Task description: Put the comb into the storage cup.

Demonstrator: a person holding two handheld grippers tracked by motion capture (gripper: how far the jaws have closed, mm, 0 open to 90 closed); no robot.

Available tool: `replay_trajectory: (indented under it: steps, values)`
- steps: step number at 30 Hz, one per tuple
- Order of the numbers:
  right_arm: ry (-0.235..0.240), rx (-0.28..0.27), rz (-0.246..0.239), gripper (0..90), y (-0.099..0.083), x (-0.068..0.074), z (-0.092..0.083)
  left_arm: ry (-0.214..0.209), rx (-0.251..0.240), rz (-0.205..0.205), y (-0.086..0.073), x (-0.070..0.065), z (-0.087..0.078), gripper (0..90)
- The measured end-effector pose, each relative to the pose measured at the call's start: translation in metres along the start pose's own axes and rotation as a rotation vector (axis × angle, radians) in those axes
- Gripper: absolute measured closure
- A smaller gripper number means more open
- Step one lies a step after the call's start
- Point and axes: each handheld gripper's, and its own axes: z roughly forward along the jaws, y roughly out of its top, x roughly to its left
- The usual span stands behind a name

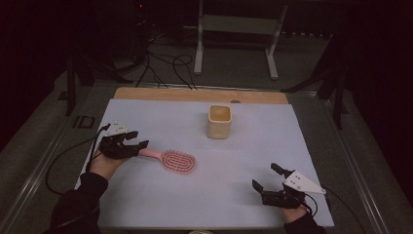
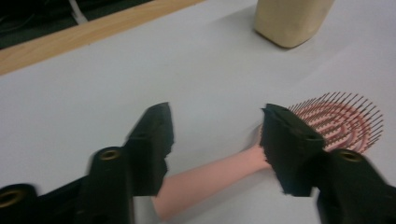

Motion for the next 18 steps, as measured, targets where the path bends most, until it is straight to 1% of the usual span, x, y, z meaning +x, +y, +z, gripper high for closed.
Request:
replay_trajectory:
  steps: [3,4,5,6,7,9,10,13,14,16,18]
  values:
    - [0.002,0.002,-0.002,8.0,0.0,0.0,0.0,-0.001,0.009,-0.002,0.0,0.001,0.002,54.8]
    - [0.002,-0.001,-0.008,8.0,0.0,0.0,0.0,0.002,0.023,0.006,0.0,0.001,0.005,54.8]
    - [0.004,0.001,-0.002,8.1,0.0,0.0,0.0,0.002,0.025,0.006,0.0,0.002,0.006,59.4]
    - [0.007,0.004,0.001,8.0,0.0,0.0,0.001,0.01,0.031,0.007,0.0,0.002,0.007,60.9]
    - [0.009,0.007,0.002,8.0,0.0,0.001,0.001,0.003,0.037,0.005,0.0,0.002,0.009,63.5]
    - [0.01,0.008,-0.002,8.0,0.0,0.001,0.001,0.012,0.053,0.017,0.0,0.002,0.013,67.1]
    - [0.011,0.007,-0.002,8.0,0.0,0.001,0.001,0.003,0.055,0.014,-0.001,0.003,0.014,70.8]
    - [0.012,0.01,-0.005,8.0,-0.001,0.001,0.001,0.005,0.071,0.012,-0.001,0.003,0.018,78.7]
    - [0.015,0.007,0.0,8.1,0.0,0.001,0.001,0.011,0.075,0.013,-0.001,0.004,0.019,80.1]
    - [0.013,0.004,-0.003,8.1,0.0,0.001,0.001,0.009,0.081,0.011,-0.001,0.005,0.022,86.0]
    - [0.014,0.008,0.0,8.0,-0.001,0.0,0.001,0.008,0.085,0.012,-0.001,0.006,0.024,89.8]
